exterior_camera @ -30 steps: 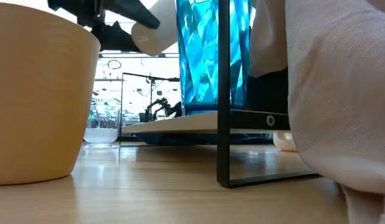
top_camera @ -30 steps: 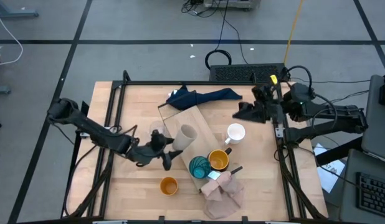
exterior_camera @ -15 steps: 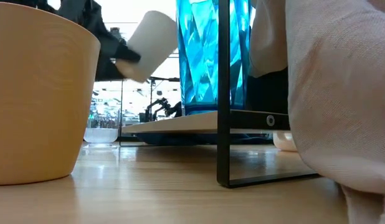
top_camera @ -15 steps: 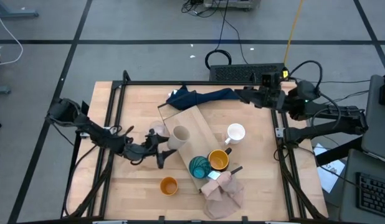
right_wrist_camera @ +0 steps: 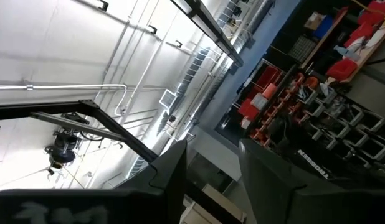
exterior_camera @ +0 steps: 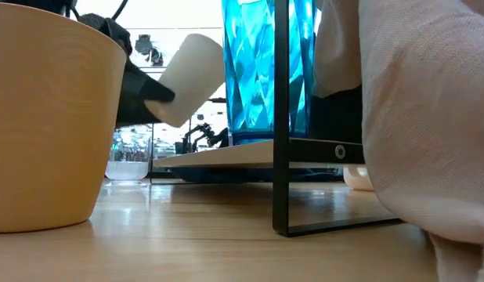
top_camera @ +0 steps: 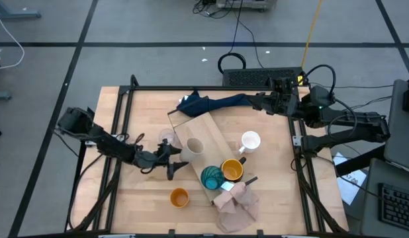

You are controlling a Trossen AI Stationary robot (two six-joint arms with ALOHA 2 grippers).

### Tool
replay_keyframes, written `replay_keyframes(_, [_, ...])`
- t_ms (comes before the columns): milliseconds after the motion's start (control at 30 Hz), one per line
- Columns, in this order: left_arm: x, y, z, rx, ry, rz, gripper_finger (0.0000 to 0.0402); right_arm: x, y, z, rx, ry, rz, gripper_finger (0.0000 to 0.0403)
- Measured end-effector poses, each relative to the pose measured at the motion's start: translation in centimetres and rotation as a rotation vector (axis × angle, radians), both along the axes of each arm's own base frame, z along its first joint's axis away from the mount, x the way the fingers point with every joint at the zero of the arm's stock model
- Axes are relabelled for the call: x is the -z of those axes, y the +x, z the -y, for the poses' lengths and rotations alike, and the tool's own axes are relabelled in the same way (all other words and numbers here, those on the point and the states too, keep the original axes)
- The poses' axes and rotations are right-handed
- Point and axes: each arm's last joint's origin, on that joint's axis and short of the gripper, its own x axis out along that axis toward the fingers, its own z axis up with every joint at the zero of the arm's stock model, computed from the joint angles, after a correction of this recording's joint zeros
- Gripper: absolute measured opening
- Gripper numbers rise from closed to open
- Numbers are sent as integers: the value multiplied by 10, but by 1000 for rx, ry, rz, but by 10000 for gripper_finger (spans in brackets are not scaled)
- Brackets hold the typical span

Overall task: Stack small to large cups/mugs on shelf
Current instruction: Put the white cup on the shelf

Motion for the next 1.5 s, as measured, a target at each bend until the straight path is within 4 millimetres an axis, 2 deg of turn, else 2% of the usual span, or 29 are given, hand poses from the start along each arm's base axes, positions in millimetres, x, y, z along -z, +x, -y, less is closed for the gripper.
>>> replay_keyframes(167, [12, 16, 2, 23, -5, 35, 264, 1, 0, 0, 0, 1, -6, 137])
replay_keyframes(300, [30, 31, 5, 47, -9, 0, 265, 1, 0, 0, 0, 1, -9, 137])
replay_keyframes(533, [38, 56, 16, 92, -22, 54, 266, 1, 0, 0, -8, 18, -11, 137])
replay_keyframes(900, [45, 57, 16, 86, -4, -17, 276, 2, 1, 0, -1, 8, -26, 137])
replay_keyframes(1100, [47, 56, 16, 79, 13, -40, 264, 2, 1, 0, -1, 6, -25, 137])
replay_keyframes(1333, [49, 55, 15, 76, 15, -68, 298, 2, 1, 0, -5, 16, -24, 137])
replay_keyframes(1500, [51, 54, 15, 77, 22, -82, 288, 2, 1, 0, -5, 15, -24, 137])
